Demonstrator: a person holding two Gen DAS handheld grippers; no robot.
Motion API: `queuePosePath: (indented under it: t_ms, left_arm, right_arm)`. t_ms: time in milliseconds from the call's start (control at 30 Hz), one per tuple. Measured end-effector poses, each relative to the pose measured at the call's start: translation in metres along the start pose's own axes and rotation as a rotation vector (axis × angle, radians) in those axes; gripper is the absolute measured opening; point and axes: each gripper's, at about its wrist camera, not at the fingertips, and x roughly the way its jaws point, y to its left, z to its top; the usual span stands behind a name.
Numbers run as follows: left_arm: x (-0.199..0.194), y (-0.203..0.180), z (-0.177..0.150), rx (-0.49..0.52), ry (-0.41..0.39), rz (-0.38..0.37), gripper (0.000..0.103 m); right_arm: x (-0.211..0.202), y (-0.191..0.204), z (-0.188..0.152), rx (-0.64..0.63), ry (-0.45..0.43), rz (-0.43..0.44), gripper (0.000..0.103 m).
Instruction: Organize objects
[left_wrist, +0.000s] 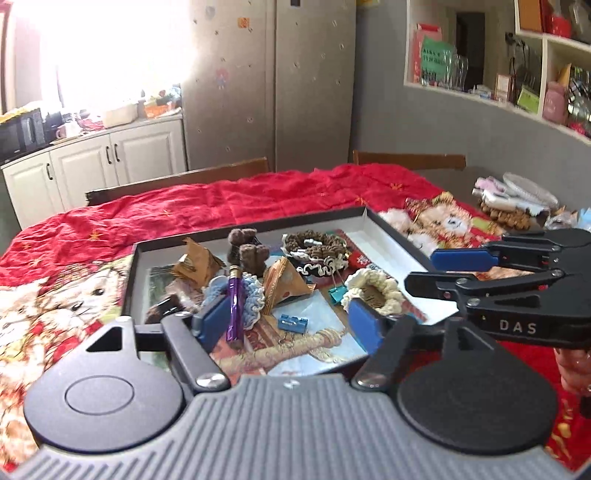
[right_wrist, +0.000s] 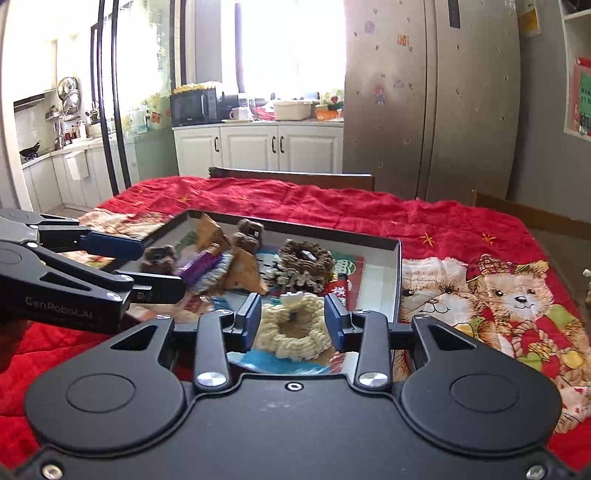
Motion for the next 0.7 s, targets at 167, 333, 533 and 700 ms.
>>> queuePosePath:
  t_ms: [167,333,533,700]
  left_arm:
    - [-0.039,0.003,-0.007,-0.036,-0.029,0.025,0.089]
    - [-0.075,0.006,-0.022,-0.086,-0.041,0.047,0.094]
    - [-0.109,0.000,-0.043,-0.116,-0.050,0.083,0.102]
    - [-0.132,-0.011,-0.057,-0.127,-0.070,0.095,0.103]
  right_arm:
    - [-0.043,0.019,0.001,-0.021,-0.025,0.005,0.045]
    - [-0.081,0.033,-0.004,-0.022,-0.047,0.004,0.046]
    - [-0.117,0.047,-0.017,-0.027,-0.054,-0.010,0.051]
    - [-0.139,0.058,-0.031,-0.021,-0.053,-0.010,0.051]
